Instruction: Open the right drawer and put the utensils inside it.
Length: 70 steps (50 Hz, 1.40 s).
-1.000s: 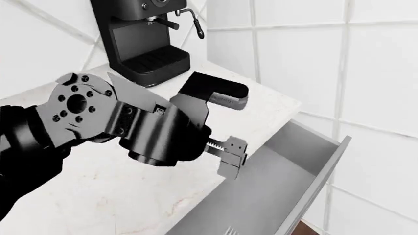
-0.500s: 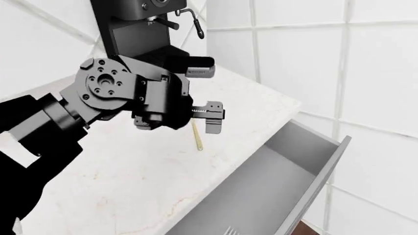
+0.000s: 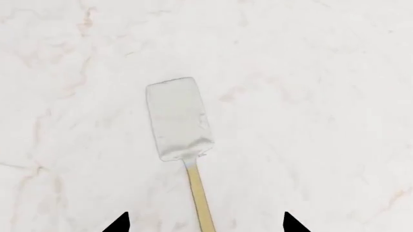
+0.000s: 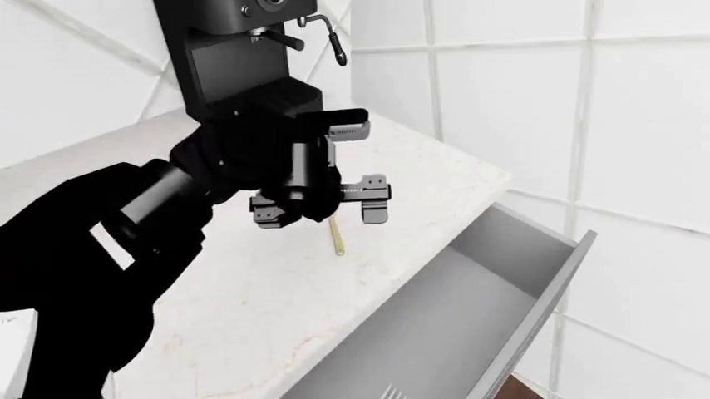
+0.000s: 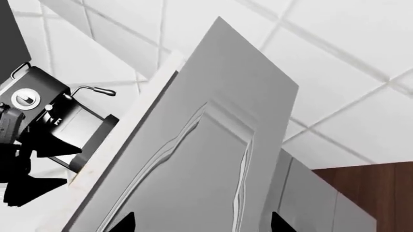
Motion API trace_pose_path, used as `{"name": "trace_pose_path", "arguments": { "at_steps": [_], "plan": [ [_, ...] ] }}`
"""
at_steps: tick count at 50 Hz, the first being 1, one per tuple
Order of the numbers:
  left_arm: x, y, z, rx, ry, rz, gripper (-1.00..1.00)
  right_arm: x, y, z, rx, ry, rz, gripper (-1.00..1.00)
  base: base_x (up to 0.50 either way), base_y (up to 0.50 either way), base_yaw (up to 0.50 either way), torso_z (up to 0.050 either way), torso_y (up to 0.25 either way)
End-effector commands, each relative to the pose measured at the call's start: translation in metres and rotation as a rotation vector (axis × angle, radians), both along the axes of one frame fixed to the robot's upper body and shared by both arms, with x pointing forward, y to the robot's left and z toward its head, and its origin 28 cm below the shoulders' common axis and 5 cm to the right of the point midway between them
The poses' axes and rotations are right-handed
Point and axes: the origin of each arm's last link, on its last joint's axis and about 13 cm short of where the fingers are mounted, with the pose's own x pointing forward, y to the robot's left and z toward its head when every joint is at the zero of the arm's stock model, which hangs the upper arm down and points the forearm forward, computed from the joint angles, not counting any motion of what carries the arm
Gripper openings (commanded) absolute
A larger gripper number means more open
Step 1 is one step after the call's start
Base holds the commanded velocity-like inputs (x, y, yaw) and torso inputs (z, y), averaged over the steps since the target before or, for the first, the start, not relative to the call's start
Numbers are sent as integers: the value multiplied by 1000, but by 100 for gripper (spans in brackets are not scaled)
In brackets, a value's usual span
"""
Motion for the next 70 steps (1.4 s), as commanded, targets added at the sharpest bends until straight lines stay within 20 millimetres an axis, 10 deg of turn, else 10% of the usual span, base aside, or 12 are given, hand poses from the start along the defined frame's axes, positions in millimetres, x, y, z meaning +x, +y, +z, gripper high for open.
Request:
{"name": "trace_pose_path", "arguments": {
  "at_steps": [1,28,29,70],
  "plan": [
    [7,-1,-16,-28,24,30,100,1,-1,-5,8,9,2,100,0,0,0,0,0],
    [2,-1,-49,-37,99,28,100,2,-1,-9,12,15,-1,100,2,-2,-1,0,0],
    [2,-1,-49,-36,94,25,-100,2,-2,-9,13,16,-2,100,0,0,0,0,0],
    [0,-3,-53,20,61,-20,-100,2,-2,-10,18,17,-1,100,3,-4,-3,0,0]
  ]
}}
